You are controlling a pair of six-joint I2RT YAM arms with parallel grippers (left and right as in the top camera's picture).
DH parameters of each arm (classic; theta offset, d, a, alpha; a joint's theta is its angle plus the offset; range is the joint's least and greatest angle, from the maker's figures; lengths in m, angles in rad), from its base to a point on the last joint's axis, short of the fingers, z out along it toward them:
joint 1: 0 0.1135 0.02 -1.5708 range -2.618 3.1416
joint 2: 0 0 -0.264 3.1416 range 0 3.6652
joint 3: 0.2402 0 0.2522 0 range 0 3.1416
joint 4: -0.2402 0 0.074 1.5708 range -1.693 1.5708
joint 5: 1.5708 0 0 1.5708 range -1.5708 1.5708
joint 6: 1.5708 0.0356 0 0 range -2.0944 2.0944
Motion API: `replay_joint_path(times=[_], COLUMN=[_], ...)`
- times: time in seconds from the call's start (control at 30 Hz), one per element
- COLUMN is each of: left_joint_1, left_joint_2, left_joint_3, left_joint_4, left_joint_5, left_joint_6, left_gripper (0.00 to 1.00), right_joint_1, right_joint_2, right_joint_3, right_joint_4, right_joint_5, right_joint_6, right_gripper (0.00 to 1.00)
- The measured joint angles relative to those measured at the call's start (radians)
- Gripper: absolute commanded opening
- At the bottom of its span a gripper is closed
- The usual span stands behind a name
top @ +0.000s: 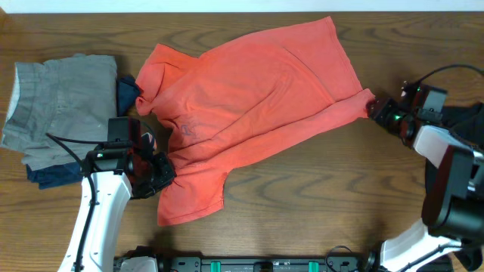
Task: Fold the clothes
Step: 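Grasp the coral shirt's right hem corner with the right gripper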
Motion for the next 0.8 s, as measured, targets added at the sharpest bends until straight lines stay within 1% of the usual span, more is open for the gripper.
replay_joint_path(times=[0.13, 0.33, 0.6, 0.7, 0.77, 0.8], left_joint_1=[0.0, 0.0, 0.0, 0.0, 0.0, 0.0], left_joint_2=[0.0, 0.0, 0.0, 0.0, 0.0, 0.0], left_joint_3=[0.0, 0.0, 0.0, 0.0, 0.0, 0.0], left_joint_4=[-0.003, -0.003, -0.003, -0.003, -0.003, -0.003], left_joint_5=[0.0, 0.0, 0.0, 0.0, 0.0, 0.0], left_joint_6=[0.0, 0.0, 0.0, 0.0, 0.0, 0.0], left_gripper=[0.06, 0.06, 0.06, 0.06, 0.06, 0.06], right_joint_1=[0.0, 0.0, 0.0, 0.0, 0.0, 0.0], right_joint_2=[0.037, 0.051, 0.06, 0.06, 0.06, 0.06], right_joint_3=[0.029, 0.037, 0.072, 0.085, 0.087, 0.087], right_joint_4=[0.022, 0.051, 0.05, 0.051, 0.05, 0.045], right_joint_5=[-0.047, -0.064, -0.064, -0.064, -0.064, -0.064], right_joint_6=[0.017, 0.027, 0.034, 0.034, 0.039, 0.039], right_gripper=[0.54, 0.52, 0.42, 0.36, 0.36, 0.41])
